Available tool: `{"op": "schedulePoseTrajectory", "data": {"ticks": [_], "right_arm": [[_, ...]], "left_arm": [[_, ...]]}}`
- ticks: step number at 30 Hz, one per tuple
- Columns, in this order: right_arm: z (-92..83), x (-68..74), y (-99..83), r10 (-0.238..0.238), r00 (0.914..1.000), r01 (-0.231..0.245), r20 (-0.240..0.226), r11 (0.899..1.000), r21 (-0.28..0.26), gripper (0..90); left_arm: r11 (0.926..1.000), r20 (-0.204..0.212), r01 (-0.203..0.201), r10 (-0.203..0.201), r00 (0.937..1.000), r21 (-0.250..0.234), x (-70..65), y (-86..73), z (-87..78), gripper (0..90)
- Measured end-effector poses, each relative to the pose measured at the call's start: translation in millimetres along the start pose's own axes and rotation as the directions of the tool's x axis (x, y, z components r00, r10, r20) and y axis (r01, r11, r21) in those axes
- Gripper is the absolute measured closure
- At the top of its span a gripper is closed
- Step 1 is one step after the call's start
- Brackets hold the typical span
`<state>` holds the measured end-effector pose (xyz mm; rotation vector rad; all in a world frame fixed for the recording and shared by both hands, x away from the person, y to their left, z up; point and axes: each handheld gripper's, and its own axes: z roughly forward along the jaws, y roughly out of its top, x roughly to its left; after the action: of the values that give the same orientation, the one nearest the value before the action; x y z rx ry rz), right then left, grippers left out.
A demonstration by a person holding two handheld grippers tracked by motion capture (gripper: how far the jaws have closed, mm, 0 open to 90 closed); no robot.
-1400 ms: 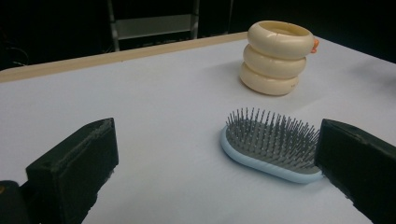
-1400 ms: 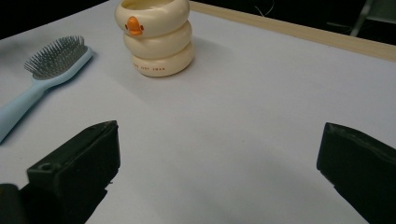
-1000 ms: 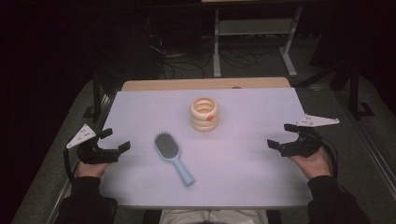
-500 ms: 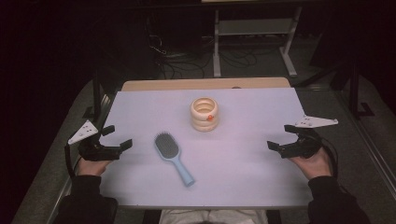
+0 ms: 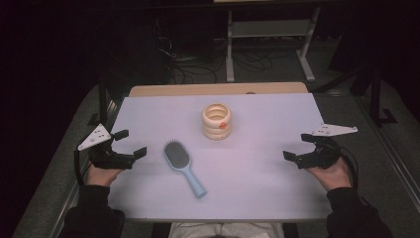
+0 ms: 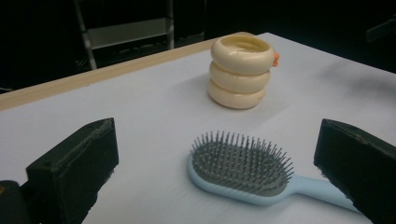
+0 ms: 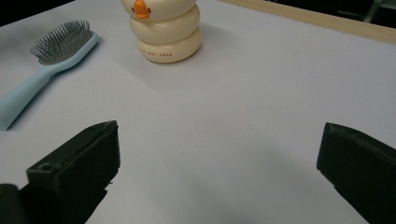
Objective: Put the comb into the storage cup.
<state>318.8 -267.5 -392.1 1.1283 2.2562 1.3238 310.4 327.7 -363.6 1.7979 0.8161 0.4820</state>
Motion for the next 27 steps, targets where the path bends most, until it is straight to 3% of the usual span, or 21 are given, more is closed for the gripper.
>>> {"op": "schedulePoseTrajectory", "data": {"ticks": [13,17,19,27], "right_arm": [[0.5,1.4,-0.1,-0.004,1.0,0.004,-0.005,1.0,0.007,0.0],[1.0,1.5,-0.2,-0.005,1.0,0.005,-0.008,1.0,0.012,0.0],[1.4,1.6,-0.2,-0.004,1.0,0.004,-0.009,1.0,0.015,0.0],[1.6,1.8,-0.2,-0.003,0.9999,0.003,-0.011,1.0,0.019,0.0]], "left_arm": [[0.9992,0.057,-0.039,0.038,0.9977,0.012,-15.3,13.9,13.6,0.0],[0.9993,0.073,-0.032,0.031,0.9969,0.017,-16.8,15.4,17.2,0.0],[1.0,0.099,-0.001,0.0,0.9951,0.004,-16.2,16.2,19.2,0.0],[0.9998,0.105,-0.003,0.001,0.9944,0.021,-21.1,18.2,27.7,0.0]]}}
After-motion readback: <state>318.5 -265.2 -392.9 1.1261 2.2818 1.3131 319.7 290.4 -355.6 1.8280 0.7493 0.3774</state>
